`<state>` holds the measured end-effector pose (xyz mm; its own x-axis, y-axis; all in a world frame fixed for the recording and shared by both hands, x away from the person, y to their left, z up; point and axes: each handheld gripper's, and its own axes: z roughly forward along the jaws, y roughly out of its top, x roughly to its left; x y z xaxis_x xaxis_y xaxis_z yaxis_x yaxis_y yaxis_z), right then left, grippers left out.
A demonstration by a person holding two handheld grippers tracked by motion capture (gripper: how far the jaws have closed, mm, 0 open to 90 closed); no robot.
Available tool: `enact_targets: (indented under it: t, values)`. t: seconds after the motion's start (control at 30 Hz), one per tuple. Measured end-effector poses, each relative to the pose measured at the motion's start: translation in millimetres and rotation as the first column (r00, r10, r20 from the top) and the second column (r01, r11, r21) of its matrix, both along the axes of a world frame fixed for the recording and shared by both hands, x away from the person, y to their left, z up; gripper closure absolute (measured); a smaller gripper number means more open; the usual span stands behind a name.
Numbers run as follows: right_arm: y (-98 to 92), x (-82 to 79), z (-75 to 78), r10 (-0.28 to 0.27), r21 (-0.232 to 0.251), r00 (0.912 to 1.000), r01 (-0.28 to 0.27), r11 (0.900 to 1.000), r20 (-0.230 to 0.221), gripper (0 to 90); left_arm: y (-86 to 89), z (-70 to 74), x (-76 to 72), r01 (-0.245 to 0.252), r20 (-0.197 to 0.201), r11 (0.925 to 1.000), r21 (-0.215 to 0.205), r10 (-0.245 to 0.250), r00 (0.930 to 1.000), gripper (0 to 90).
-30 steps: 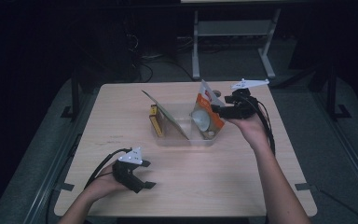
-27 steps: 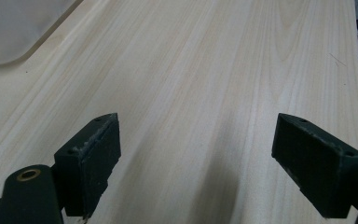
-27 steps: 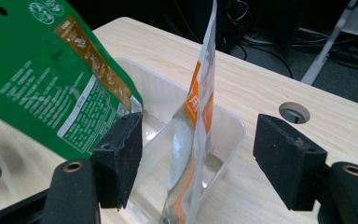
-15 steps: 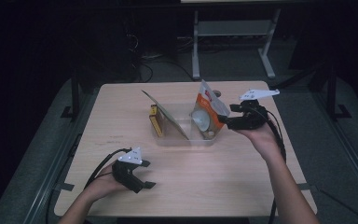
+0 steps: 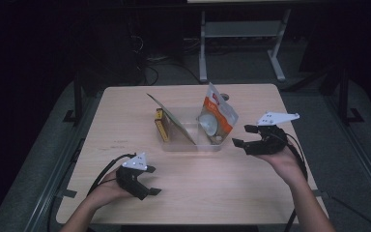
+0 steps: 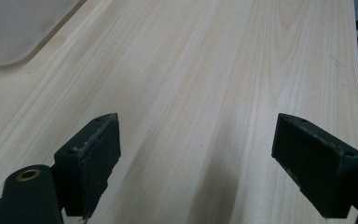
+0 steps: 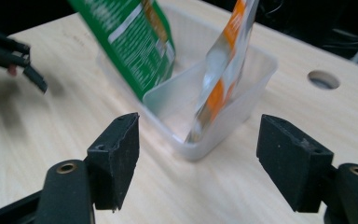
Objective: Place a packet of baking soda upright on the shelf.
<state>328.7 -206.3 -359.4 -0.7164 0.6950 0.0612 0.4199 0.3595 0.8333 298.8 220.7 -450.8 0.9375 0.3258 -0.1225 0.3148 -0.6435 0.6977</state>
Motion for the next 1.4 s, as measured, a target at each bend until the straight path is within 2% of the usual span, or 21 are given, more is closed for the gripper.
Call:
enact_targets:
  t: [0.23,0.5,0.57,0.63,0.77,0.87,0.93,1.03,1.1,1.17,1.23,1.4]
  values:
    - [-5.6,-13.9,-17.2,0.063,0.006,0.9980,-0.063,0.998,-0.008,29.4,-0.2,-0.7,-0.9,0.009,-0.008,0.9999,-0.005,-0.009,0.9999,14.8]
    - [6.7,-27.6,-38.8,0.175,-0.042,0.9845,-0.175,0.984,-0.014,28.4,-0.7,-0.7,-1.4,0.016,-0.007,0.9999,0.000,-0.016,0.9998,14.8]
    - [11.4,-30.0,-45.6,0.205,-0.055,0.9784,-0.206,0.977,-0.026,28.4,-0.7,-0.7,-1.3,0.021,-0.006,0.9998,0.002,-0.021,0.9998,14.8]
    - [17.8,-31.0,-52.0,0.231,-0.090,0.9722,-0.234,0.968,-0.039,28.4,-1.1,-1.0,-1.4,0.026,-0.007,0.9996,0.006,-0.026,0.9996,14.8]
    - [29.2,-32.2,-61.7,0.263,-0.131,0.9630,-0.269,0.954,-0.058,28.7,-2.3,-1.8,-2.4,0.042,-0.013,0.9991,0.007,-0.042,0.9990,14.8]
    - [35.6,-33.5,-66.0,0.303,-0.129,0.9505,-0.310,0.942,-0.070,28.7,-3.1,-2.5,-2.3,0.051,-0.011,0.9987,0.005,-0.051,0.9986,14.8]
    - [39.9,-35.1,-67.9,0.332,-0.133,0.9400,-0.340,0.931,-0.077,28.7,-3.6,-2.9,-2.5,0.053,-0.010,0.9986,0.001,-0.053,0.9985,14.8]
    - [45.4,-36.4,-71.7,0.381,-0.161,0.9214,-0.389,0.907,-0.079,28.7,-4.6,-3.3,-3.0,0.058,-0.011,0.9983,-0.001,-0.058,0.9983,14.8]
    - [48.9,-37.6,-74.3,0.394,-0.171,0.9139,-0.405,0.898,-0.099,28.5,-5.5,-3.6,-3.0,0.062,-0.009,0.9981,-0.002,-0.062,0.9980,14.8]
    - [51.2,-37.3,-77.3,0.411,-0.203,0.9062,-0.423,0.883,-0.100,28.5,-6.1,-3.8,-3.4,0.063,-0.014,0.9980,-0.004,-0.063,0.9979,14.8]
    - [53.2,-37.9,-79.1,0.416,-0.213,0.9024,-0.431,0.877,-0.111,28.4,-6.3,-3.9,-3.5,0.063,-0.015,0.9980,-0.005,-0.063,0.9979,14.8]
    - [53.3,-38.5,-78.5,0.421,-0.205,0.9008,-0.434,0.877,-0.107,28.3,-6.0,-3.6,-3.0,0.070,-0.007,0.9975,-0.001,-0.070,0.9975,14.8]
